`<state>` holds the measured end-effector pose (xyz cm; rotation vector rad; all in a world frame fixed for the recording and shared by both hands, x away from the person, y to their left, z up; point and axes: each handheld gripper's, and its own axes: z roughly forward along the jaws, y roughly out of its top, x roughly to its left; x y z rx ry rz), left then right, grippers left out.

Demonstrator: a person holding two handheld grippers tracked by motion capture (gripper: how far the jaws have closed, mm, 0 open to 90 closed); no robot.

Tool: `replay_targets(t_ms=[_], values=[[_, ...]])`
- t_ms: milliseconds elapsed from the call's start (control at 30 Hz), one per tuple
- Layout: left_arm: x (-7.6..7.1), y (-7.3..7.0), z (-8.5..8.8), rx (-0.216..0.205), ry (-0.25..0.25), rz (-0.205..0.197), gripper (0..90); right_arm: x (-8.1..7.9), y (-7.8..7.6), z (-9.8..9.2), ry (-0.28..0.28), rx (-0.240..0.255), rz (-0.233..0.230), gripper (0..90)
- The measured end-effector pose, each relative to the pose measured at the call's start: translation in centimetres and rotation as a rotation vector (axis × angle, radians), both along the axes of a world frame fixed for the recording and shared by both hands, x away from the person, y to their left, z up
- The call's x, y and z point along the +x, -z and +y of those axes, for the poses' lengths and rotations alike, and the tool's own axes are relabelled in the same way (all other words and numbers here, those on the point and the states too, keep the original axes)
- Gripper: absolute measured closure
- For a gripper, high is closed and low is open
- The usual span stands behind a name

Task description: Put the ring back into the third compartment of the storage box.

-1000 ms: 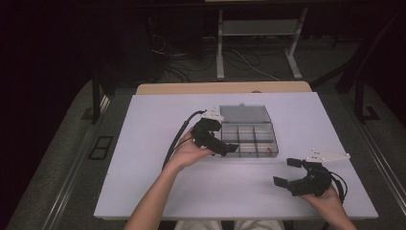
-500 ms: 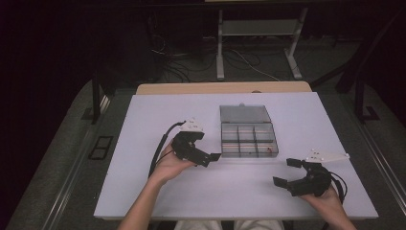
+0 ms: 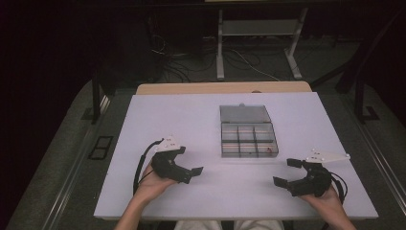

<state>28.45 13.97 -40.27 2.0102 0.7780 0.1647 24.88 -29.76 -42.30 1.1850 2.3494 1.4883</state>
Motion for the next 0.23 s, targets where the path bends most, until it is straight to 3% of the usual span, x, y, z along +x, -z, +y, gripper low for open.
replay_targets(t_ms=[233], values=[[-1.9,0.7,1.3,-0.023,-0.037,-0.014,0.0,0.0,0.0,0.0,0.004,0.006,0.001,0.7]])
